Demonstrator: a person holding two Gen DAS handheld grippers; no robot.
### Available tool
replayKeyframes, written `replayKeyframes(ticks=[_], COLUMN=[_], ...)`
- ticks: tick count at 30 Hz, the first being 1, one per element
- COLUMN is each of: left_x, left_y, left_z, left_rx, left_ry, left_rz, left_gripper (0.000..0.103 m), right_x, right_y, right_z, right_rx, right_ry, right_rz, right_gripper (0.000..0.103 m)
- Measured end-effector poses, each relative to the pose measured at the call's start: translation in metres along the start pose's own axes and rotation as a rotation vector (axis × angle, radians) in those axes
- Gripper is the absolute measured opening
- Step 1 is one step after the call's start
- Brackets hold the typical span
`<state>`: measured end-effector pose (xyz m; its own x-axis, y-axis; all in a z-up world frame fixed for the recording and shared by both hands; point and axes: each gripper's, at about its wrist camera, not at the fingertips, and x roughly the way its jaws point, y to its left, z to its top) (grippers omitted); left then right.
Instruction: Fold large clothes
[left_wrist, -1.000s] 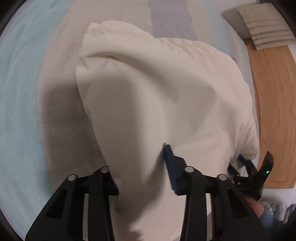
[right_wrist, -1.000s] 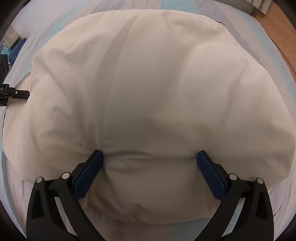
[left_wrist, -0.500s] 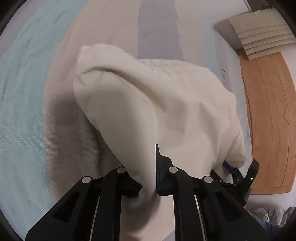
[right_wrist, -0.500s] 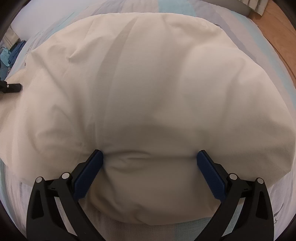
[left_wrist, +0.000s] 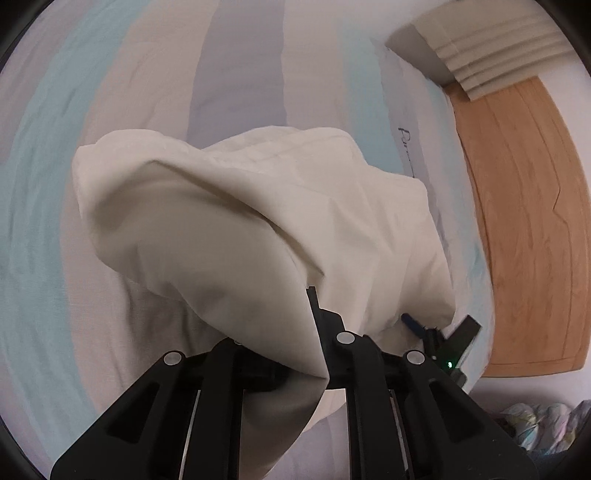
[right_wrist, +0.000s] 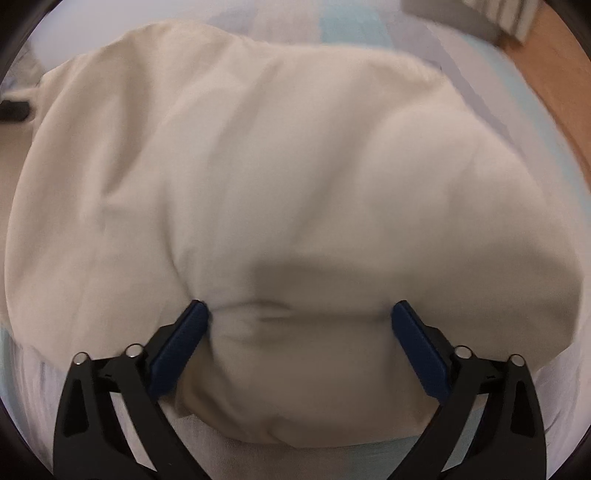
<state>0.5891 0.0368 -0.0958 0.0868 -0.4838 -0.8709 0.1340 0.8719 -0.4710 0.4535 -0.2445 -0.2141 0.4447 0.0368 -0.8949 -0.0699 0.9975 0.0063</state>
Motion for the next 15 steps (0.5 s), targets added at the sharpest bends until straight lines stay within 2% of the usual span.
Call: replayKeyframes(ticks=[2, 5, 7, 8, 9, 11, 15], left_x=[-0.003, -0.004, -0.004, -0.004, -0.004, -0.003, -0.004], left_y=[-0.012, -0.026, -0.032, -0.037, -0.041, -0.047, -0.065], left_z=[0.002, 0.003, 0.004, 0.005, 0.005, 0.005, 0.009], left_rx=[0.013, 0.044, 0.048, 0.053, 0.061, 0.07, 0.082], left_ry=[0.005, 0.007, 0.012, 0.012, 0.015, 0.02, 0.031], left_rz=[0.017, 0.042, 0.047, 0.059, 0.066, 0.079, 0.089], left_gripper=[0.011, 0.011, 0.011, 0.011, 0.011, 0.012, 0.012], right_x=[-0.017, -0.038, -0.036, -0.032, -0.026, -0.017, -0.026], right_y=[0.002, 0.0, -0.004, -0.006, -0.01, -0.019, -0.047], right_z=[-0.001, -0.001, 0.006, 0.009, 0.014, 0.022, 0.027], right_rx=[-0.037, -0.061, -0.045, -0.041, -0.028, 0.01, 0.079], right_ry=[-0.074, -0.175, -0.172, -0.154, -0.129, -0.094, -0.087], right_rz=[0.0, 0.058, 0.099, 0.107, 0.11, 0.136, 0.132], right_gripper=[0.086, 0.085, 0.084, 0.08, 0.068, 0.057, 0.044])
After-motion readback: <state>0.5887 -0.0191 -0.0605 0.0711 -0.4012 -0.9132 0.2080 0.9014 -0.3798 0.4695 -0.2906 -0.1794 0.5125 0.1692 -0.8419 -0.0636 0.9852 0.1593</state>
